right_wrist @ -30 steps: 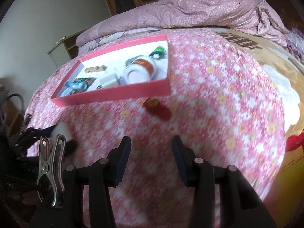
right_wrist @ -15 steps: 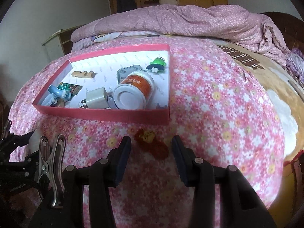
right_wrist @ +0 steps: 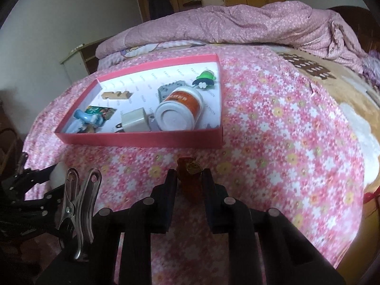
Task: Organize rigid objects
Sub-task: 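Carry the earbud case toward the box with the left tool while the right tool grasps the red toy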
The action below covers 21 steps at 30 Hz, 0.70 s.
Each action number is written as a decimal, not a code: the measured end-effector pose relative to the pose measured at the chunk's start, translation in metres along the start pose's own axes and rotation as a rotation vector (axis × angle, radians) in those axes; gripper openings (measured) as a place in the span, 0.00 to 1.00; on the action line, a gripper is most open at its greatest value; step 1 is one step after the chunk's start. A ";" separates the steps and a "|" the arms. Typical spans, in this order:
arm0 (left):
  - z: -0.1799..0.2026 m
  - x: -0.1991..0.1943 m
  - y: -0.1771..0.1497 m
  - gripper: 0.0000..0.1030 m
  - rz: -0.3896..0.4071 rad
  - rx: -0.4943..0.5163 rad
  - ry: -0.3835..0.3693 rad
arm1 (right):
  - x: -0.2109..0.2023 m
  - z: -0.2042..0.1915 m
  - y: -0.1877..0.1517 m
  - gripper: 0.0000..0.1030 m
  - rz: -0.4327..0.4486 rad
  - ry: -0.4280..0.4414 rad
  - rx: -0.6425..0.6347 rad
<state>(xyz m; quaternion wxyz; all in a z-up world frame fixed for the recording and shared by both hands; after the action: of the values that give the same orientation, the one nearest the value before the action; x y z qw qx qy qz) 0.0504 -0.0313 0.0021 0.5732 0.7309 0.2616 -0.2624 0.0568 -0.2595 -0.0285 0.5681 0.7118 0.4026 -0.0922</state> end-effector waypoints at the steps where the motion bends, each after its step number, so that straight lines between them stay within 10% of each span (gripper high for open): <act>1: 0.000 -0.002 0.001 0.62 0.003 -0.001 -0.003 | -0.001 -0.001 -0.001 0.22 0.000 0.003 -0.004; 21: -0.012 -0.011 0.052 0.62 0.055 -0.032 -0.017 | -0.010 -0.035 0.024 0.22 0.017 0.127 -0.058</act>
<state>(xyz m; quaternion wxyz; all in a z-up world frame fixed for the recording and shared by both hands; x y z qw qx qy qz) 0.0790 -0.0310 0.0483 0.5938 0.7265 0.2407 -0.2485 0.0554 -0.2339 0.0070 0.5624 0.7028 0.4345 -0.0302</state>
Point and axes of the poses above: each gripper's, at about its wrist camera, not at the fingertips, and x roughly the way its jaws point, z to its right, y to its top, the point moved 3 cm from there along x, roughly the way its jaws point, and after that the axes turned 15 degrees about y, right-handed, at the moved point
